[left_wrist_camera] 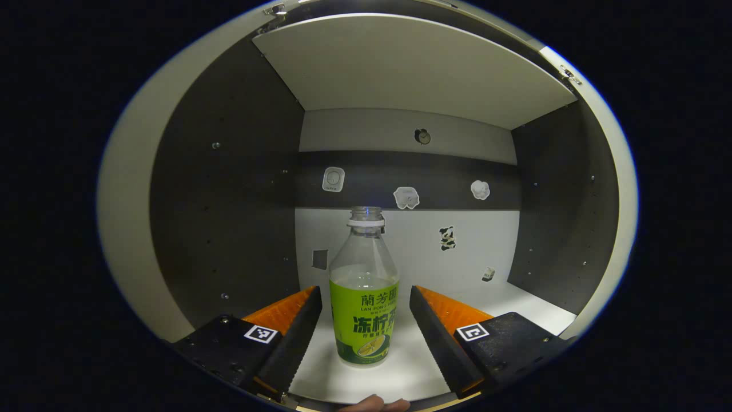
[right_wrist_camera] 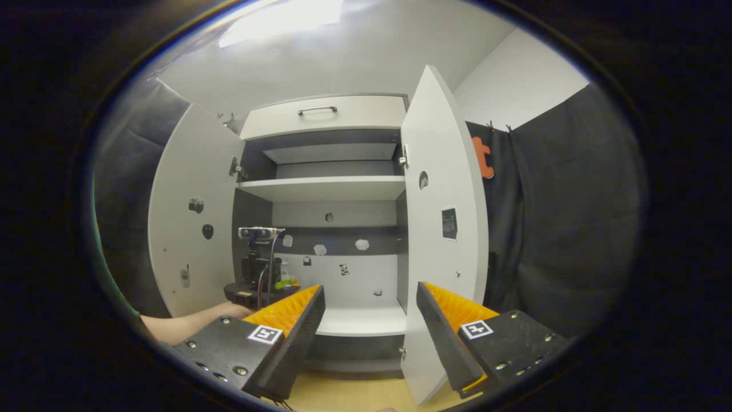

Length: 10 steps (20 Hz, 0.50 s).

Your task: Grasp the bottle in the cabinet with the left hand and place it on the coaster, then close the right door with the right hand and the left door with the left hand.

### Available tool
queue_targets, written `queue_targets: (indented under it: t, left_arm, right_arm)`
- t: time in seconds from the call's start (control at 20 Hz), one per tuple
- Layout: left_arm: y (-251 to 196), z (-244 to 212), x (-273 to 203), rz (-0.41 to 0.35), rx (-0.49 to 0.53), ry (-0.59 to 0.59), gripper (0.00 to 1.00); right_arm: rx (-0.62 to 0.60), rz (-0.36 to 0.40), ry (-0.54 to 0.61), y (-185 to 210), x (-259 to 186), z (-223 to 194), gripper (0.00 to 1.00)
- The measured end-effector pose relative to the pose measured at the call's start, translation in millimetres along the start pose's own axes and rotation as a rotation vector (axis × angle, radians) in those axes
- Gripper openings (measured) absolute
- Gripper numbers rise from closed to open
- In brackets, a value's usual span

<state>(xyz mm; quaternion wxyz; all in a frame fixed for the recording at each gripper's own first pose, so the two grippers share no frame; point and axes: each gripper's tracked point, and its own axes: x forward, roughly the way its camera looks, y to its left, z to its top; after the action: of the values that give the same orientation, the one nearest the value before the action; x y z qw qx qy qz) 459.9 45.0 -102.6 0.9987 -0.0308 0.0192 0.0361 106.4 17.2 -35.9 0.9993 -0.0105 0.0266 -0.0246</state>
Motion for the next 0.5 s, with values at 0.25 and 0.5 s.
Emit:
queue_targets:
  t: [0.25, 0.5]
  left_arm:
    - [9, -8, 15, 0.040, 0.000, 0.044, 0.79]
    - [-8, 22, -26, -0.021, -0.039, 0.005, 0.78]
  right_arm:
    - [-0.019, -0.025, 0.023, -13, -11, -5, 0.98]
    - [-0.006, 0.001, -0.006, -9, -30, 7, 0.98]
